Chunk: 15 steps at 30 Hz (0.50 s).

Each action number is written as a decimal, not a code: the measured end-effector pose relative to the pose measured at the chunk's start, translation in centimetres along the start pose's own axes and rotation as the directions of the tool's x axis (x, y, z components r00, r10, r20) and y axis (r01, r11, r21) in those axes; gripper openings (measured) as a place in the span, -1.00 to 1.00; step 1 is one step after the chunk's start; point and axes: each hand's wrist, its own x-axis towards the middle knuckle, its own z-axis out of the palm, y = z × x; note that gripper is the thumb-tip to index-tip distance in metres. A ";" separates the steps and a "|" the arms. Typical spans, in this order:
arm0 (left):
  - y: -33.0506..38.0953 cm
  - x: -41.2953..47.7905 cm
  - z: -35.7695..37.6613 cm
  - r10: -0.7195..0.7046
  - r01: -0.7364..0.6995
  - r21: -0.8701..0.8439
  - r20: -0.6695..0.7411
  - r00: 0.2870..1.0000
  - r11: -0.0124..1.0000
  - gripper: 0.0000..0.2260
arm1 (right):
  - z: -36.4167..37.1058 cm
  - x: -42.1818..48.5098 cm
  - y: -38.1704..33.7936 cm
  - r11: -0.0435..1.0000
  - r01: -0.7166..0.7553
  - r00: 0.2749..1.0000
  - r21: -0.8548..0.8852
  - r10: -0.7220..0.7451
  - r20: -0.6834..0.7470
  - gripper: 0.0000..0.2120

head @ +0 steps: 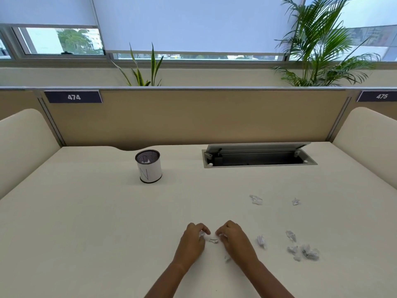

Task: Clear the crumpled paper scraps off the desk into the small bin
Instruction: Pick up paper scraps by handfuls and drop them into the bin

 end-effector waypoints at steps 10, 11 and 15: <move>2.0 0.0 2.1 0.037 -0.042 0.221 0.026 0.999 0.974 -0.79 | 0.2 0.7 -0.3 0.991 -0.113 0.993 0.074 0.116 -0.030 -0.78; 2.0 0.1 2.2 0.045 -0.047 0.245 0.015 0.999 0.968 -0.79 | 0.3 0.7 -0.3 0.991 -0.113 0.993 0.077 0.116 -0.034 -0.77; 1.6 0.6 2.0 0.030 -0.033 0.248 0.016 0.999 0.968 -0.78 | 0.3 1.1 -0.2 0.989 -0.115 0.992 0.095 0.120 -0.050 -0.79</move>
